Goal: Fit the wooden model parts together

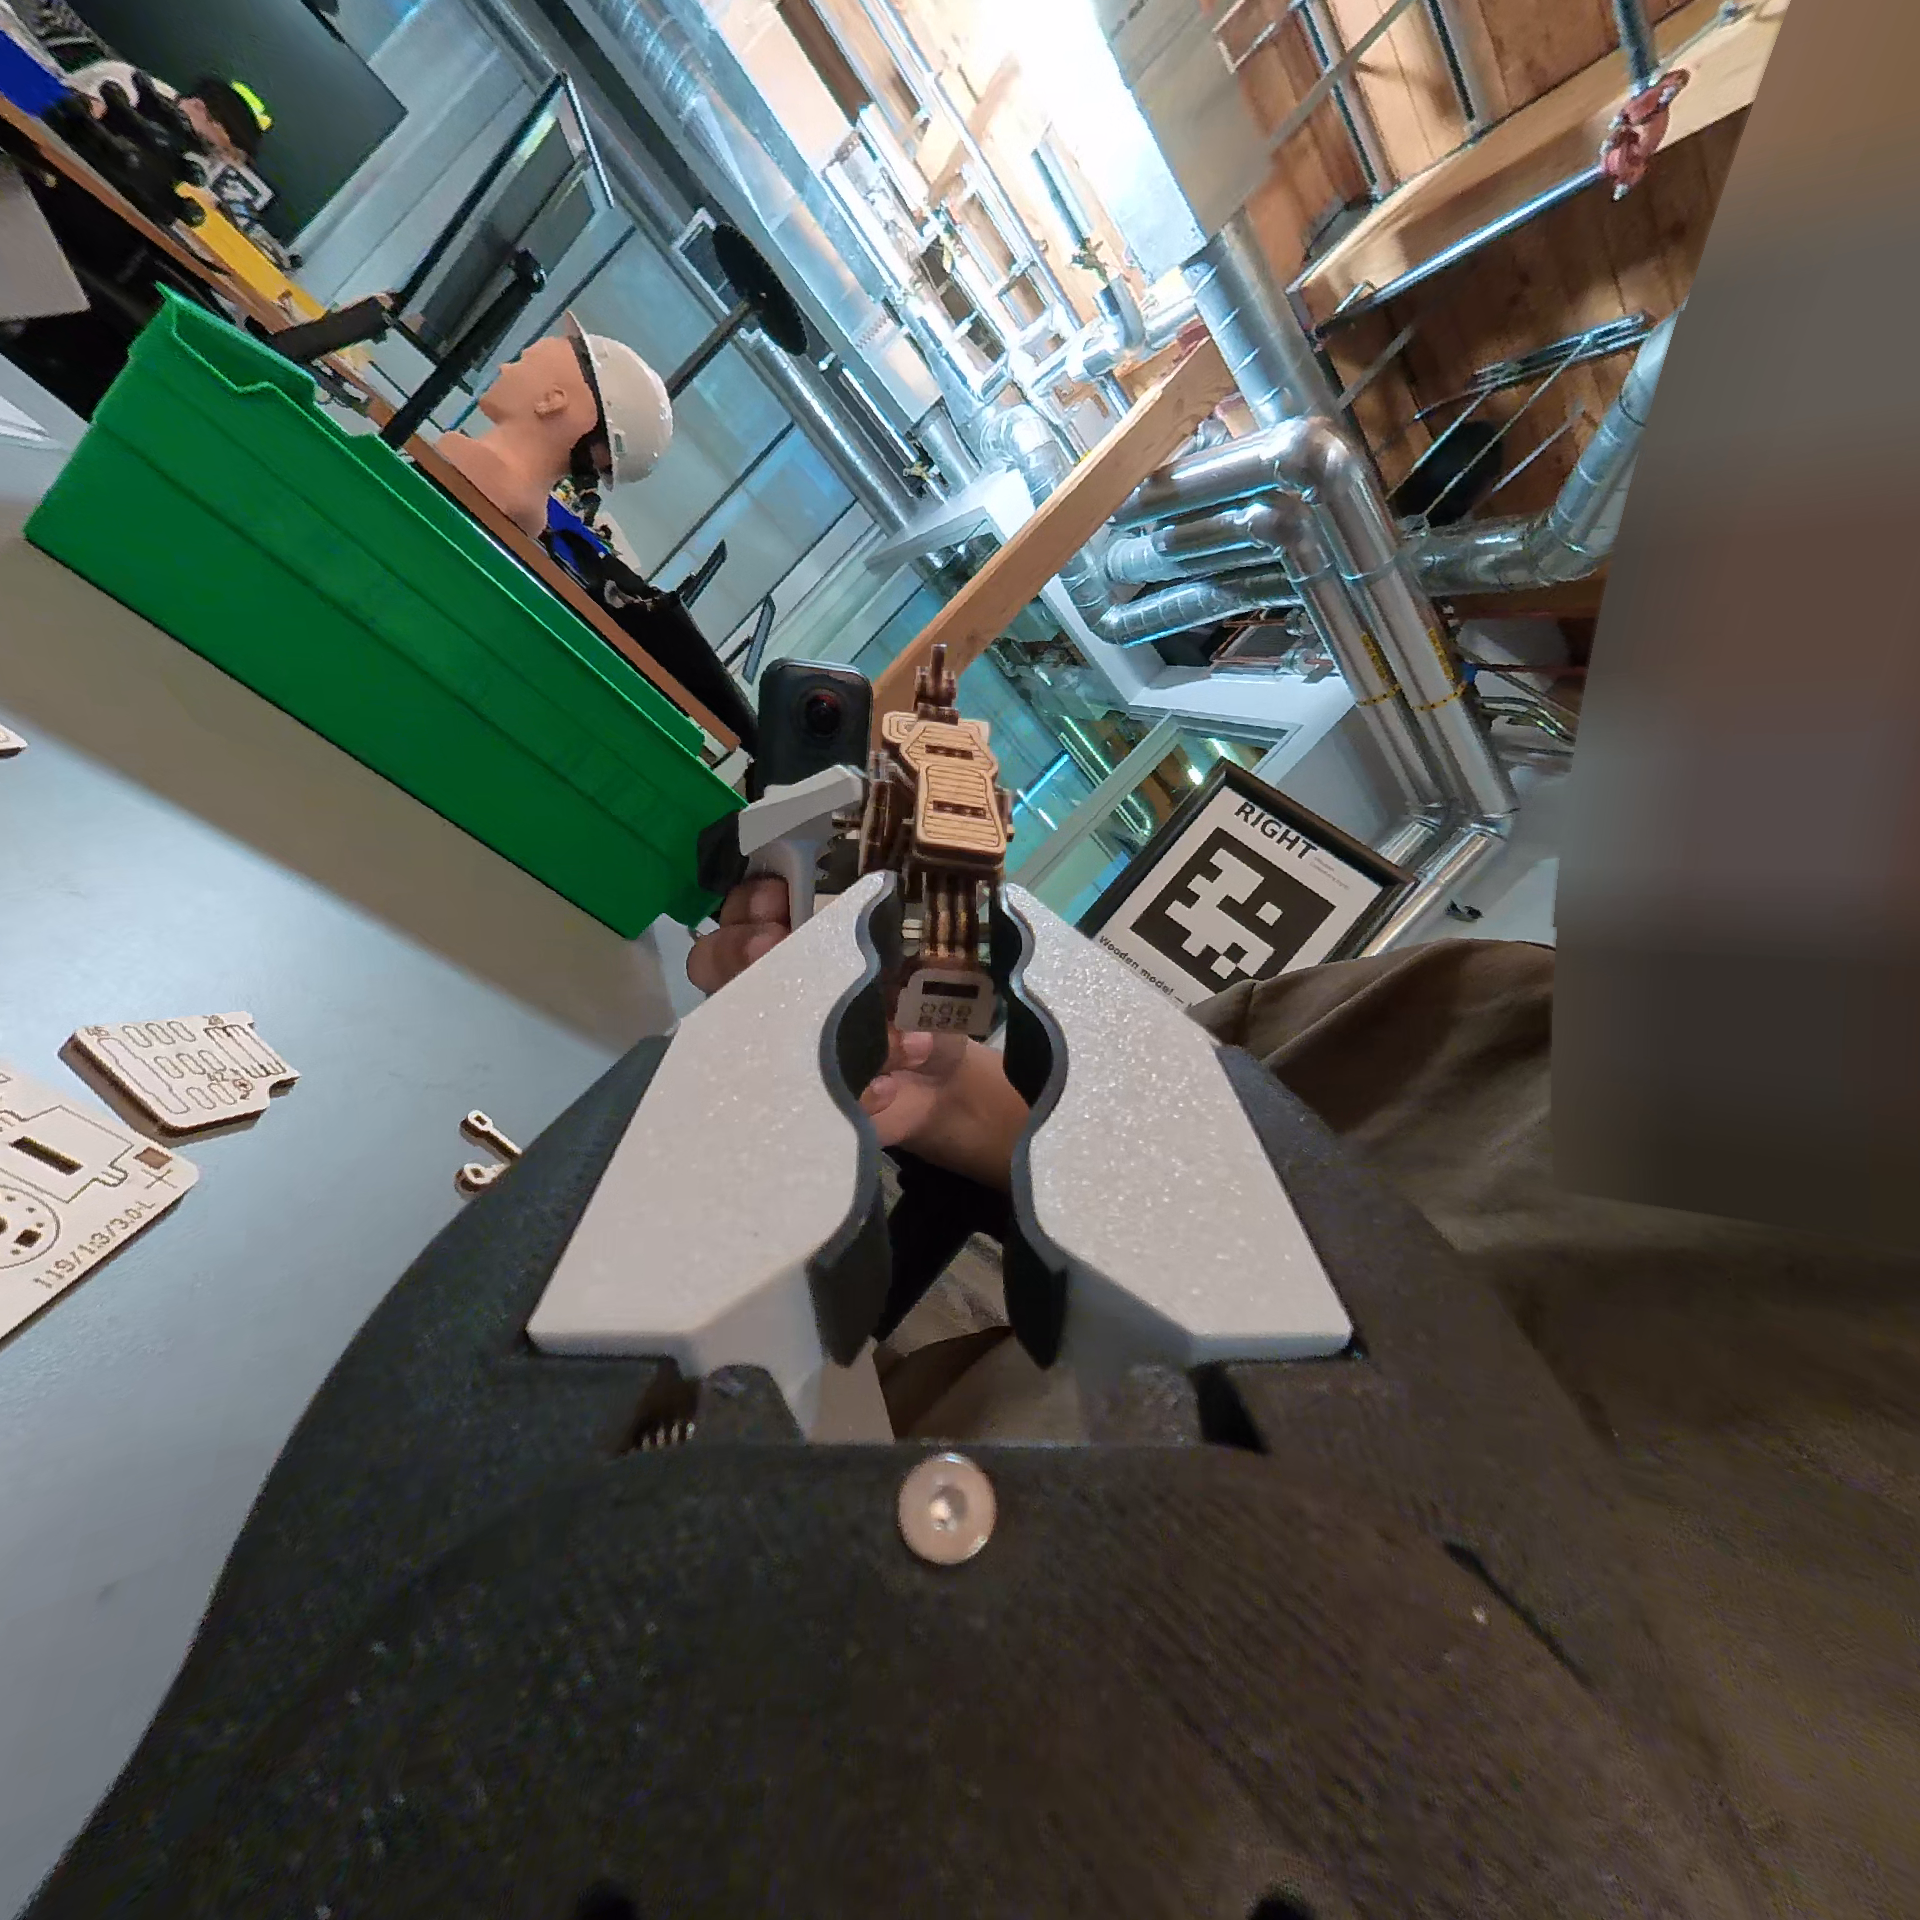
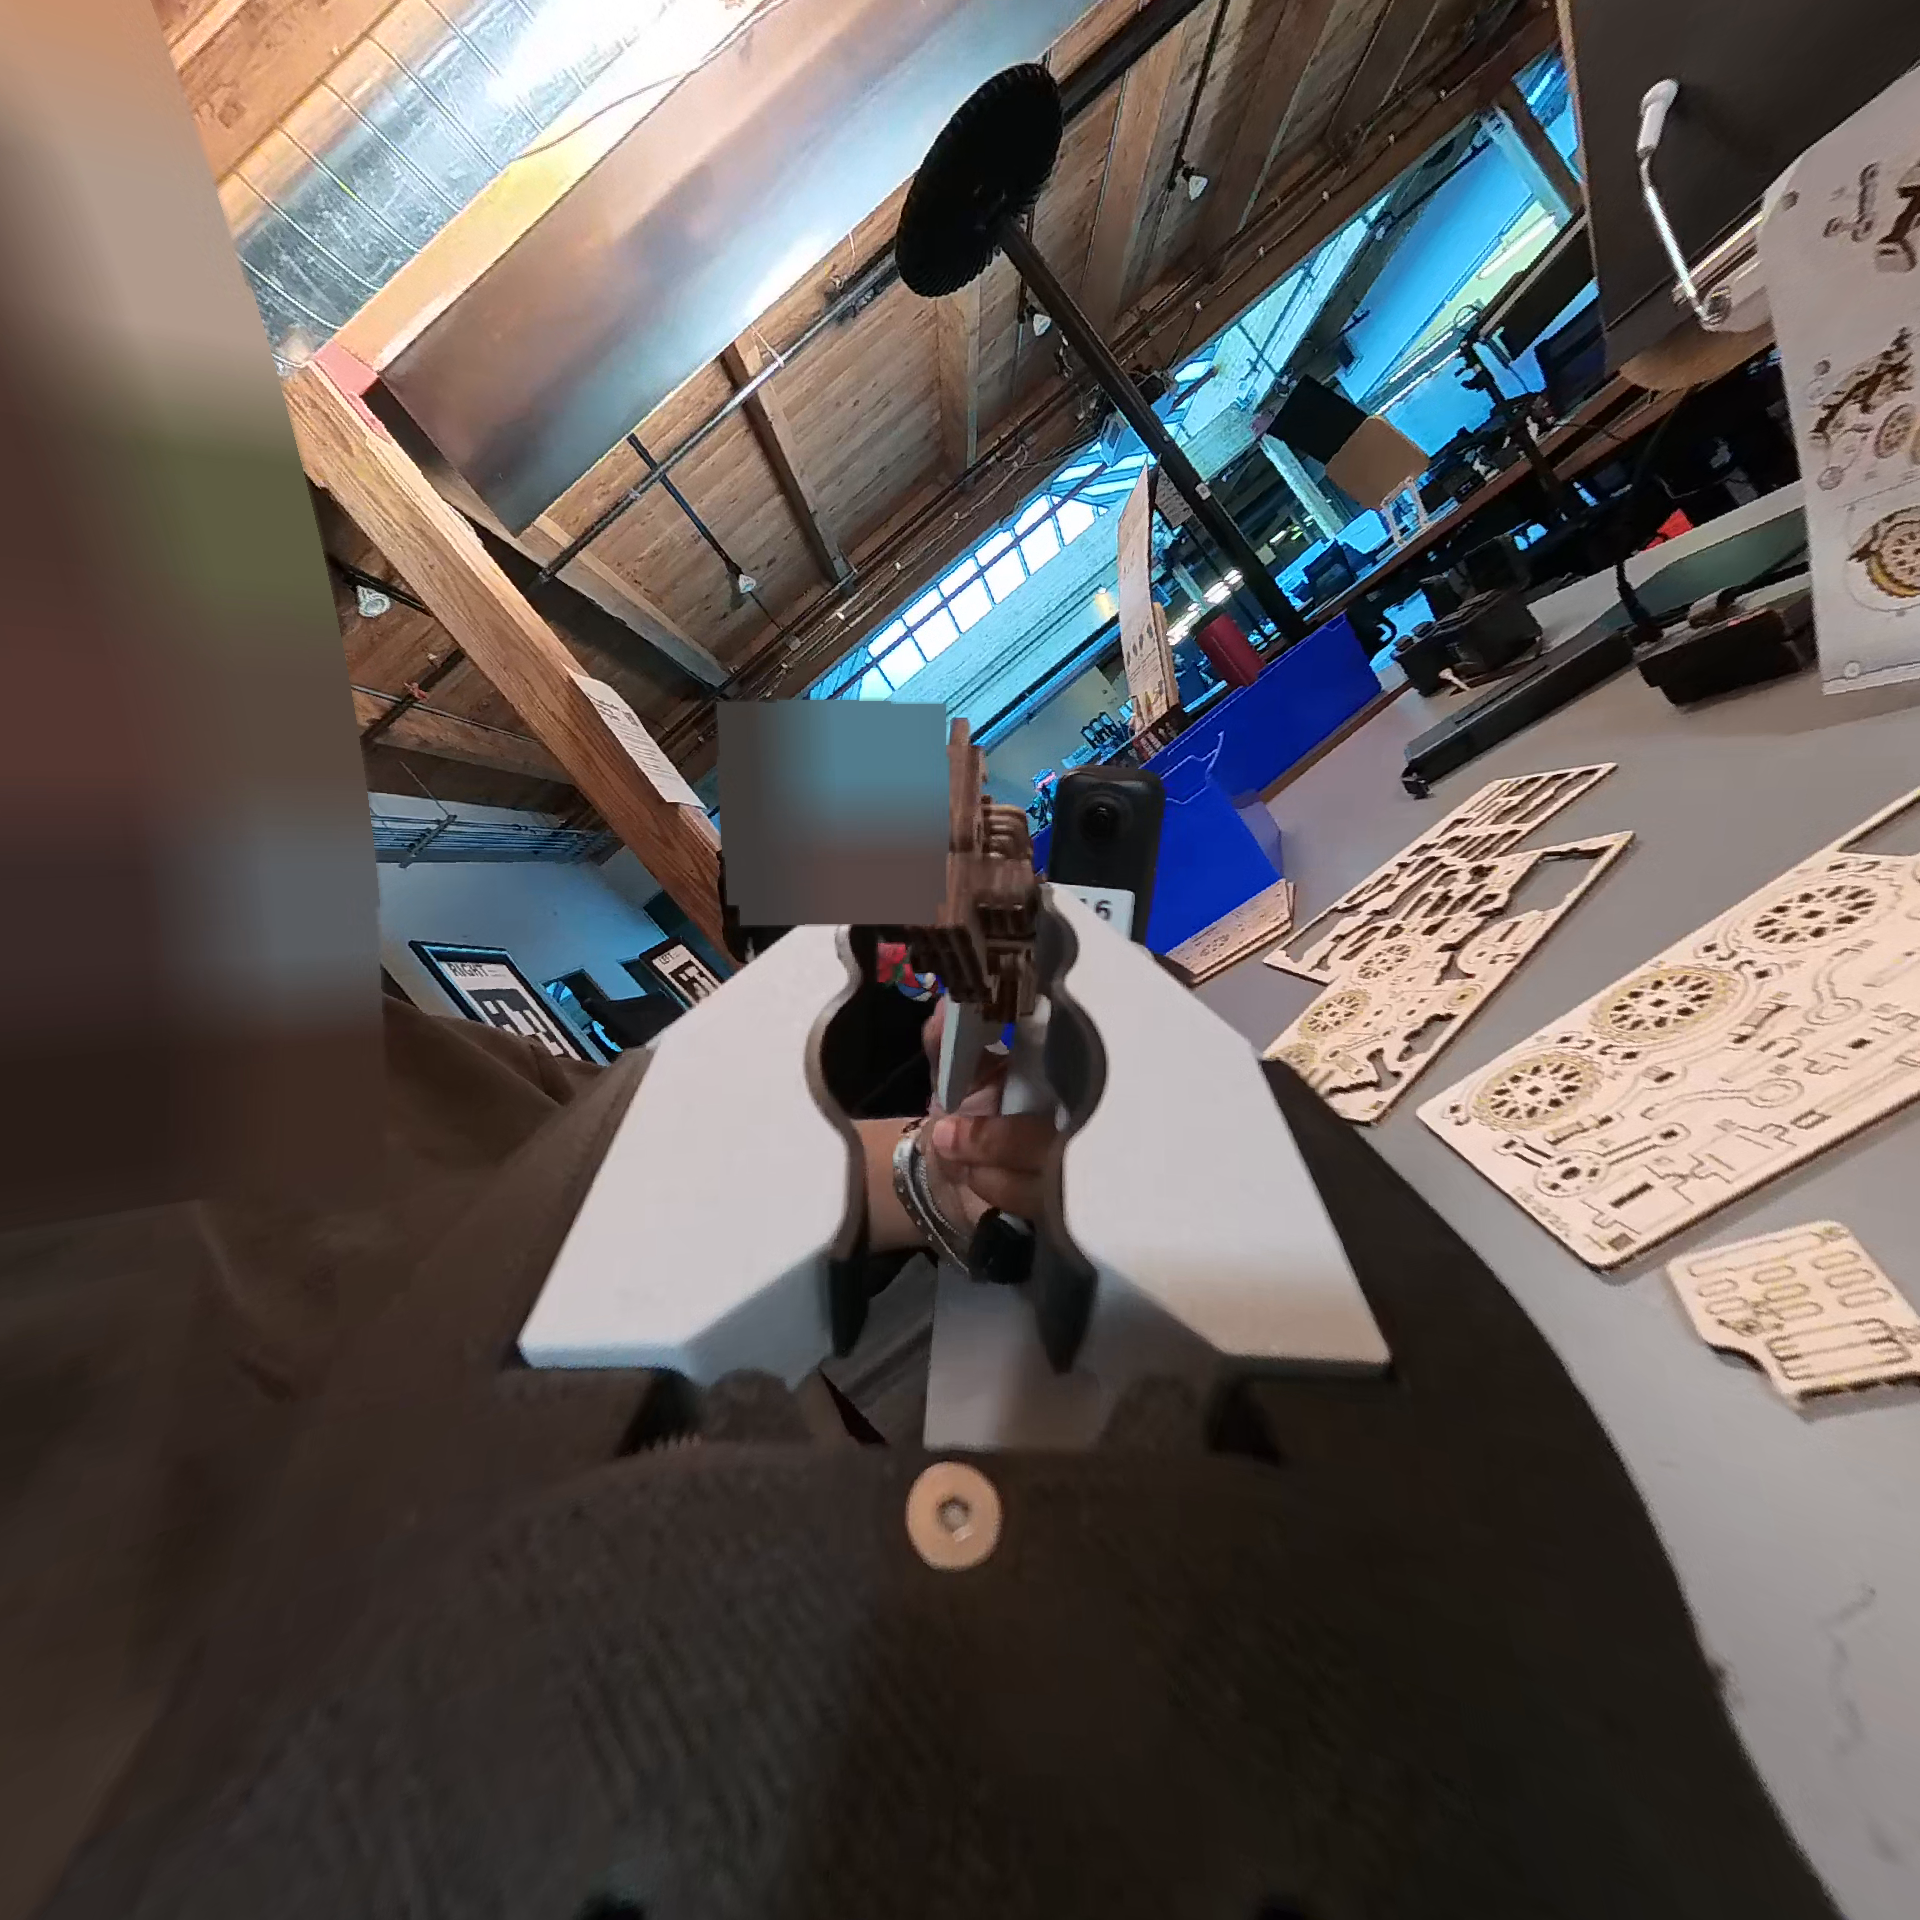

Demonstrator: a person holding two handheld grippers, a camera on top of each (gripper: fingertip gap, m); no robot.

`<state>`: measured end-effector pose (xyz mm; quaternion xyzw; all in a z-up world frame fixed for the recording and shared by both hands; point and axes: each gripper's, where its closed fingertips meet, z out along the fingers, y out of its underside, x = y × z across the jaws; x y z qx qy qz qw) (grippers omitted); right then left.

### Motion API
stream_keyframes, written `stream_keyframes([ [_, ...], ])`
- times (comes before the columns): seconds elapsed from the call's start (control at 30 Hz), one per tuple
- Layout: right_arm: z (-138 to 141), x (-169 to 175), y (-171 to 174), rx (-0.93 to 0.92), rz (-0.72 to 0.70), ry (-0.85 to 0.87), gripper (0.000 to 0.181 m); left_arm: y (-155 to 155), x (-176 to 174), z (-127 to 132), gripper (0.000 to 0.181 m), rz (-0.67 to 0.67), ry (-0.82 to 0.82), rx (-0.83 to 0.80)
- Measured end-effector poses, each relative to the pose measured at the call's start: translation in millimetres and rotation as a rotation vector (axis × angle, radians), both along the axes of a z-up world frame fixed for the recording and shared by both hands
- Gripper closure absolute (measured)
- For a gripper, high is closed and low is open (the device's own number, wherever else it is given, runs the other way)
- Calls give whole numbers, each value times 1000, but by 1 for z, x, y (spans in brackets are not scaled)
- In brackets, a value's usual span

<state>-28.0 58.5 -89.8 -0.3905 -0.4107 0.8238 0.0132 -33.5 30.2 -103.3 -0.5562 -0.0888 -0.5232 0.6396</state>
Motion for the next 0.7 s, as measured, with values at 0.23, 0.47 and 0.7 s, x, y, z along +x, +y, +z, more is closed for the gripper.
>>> stream_keyframes([
  [0.23, -4, -3, 11, 28, -36, -13, 150, -2, -13, 2, 168, 66, 28, -1],
  [0.47, -7, -5, 29, 53, -78, -24, 150, 1, -36, -9, 169, 193, 124, -86],
  [0.7, -11, -6, 38, 67, -95, -45, 151, 8, -52, -30, 169, 285, 184, -217],
])
